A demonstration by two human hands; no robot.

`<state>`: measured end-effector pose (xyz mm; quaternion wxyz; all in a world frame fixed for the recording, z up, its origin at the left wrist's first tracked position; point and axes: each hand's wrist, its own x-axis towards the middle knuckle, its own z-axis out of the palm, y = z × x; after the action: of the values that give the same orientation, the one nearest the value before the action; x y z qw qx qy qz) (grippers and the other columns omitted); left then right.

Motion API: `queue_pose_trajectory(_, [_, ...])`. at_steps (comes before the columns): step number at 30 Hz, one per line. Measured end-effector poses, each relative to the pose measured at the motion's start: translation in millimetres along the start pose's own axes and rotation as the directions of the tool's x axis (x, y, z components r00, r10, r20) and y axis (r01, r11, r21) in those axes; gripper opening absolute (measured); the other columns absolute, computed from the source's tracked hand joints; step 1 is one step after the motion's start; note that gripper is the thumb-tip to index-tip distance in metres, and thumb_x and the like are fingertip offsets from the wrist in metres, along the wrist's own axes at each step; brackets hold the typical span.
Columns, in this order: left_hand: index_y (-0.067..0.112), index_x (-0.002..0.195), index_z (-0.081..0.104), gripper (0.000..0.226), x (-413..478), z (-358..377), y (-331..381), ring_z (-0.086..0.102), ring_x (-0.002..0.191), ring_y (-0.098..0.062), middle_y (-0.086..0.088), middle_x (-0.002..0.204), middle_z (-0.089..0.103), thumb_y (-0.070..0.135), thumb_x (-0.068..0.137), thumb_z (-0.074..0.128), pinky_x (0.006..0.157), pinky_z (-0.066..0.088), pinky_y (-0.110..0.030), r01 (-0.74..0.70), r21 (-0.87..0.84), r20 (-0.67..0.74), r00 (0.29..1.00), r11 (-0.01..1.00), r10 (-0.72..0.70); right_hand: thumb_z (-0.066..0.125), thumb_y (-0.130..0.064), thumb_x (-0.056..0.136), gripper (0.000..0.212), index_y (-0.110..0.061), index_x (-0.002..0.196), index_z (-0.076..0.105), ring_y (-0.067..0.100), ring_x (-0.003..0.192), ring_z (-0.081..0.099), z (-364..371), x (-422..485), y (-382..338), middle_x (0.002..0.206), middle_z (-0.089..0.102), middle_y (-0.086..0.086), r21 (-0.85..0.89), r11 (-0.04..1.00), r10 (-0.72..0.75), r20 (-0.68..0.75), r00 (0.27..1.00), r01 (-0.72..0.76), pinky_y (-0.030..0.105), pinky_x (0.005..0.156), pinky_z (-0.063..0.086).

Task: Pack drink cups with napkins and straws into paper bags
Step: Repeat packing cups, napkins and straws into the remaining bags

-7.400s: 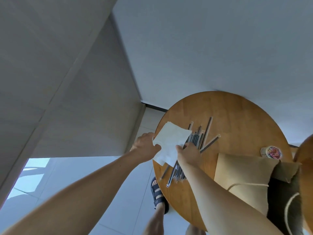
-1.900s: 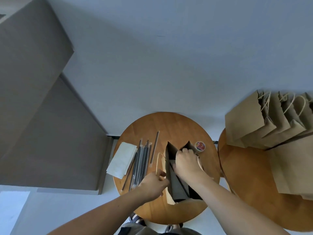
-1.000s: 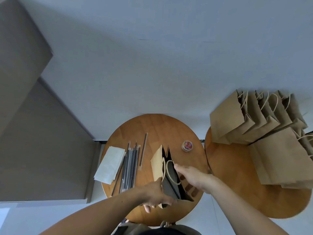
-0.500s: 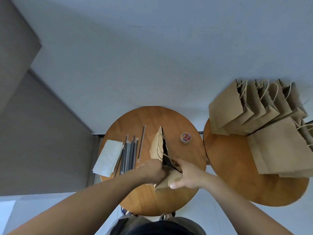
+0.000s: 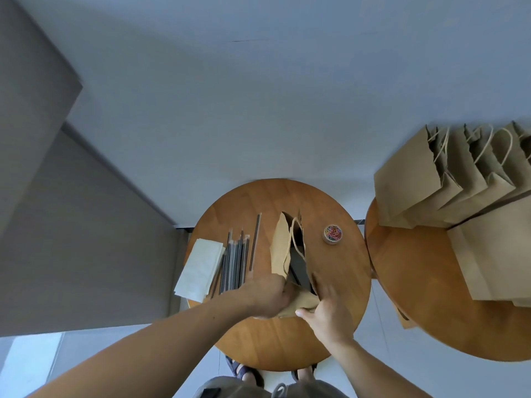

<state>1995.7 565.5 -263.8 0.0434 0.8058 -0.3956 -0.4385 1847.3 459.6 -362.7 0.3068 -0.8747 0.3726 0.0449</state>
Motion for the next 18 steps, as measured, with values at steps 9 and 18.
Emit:
queue_pose_trajectory(9, [0.003,0.091,0.062,0.05,-4,-1,-5,0.064,0.079,-0.034,-0.017,0.082,0.063,0.041,0.102,0.031,0.079,0.054,-0.045,-0.027,0.018,-0.04,0.999,0.999,0.028,0.079,-0.056,0.072,0.061,-0.007,0.108,0.072,0.021,0.085,0.071,13,-4,7,0.099,0.073,0.005,-0.132,0.991,-0.035,-0.064,0.997,0.026,0.019,0.069,0.05])
queue_pose_trajectory(18, [0.01,0.117,0.058,0.044,4,12,-4,0.065,0.086,-0.028,-0.01,0.094,0.066,0.047,0.099,0.041,0.087,0.055,-0.047,0.017,0.041,-0.042,0.999,0.999,-0.015,0.029,-0.07,0.093,0.061,-0.025,0.112,0.065,0.005,0.072,0.065,1,-10,-1,0.088,0.069,-0.011,-0.299,0.948,-0.094,0.055,0.994,0.106,0.013,0.066,0.052])
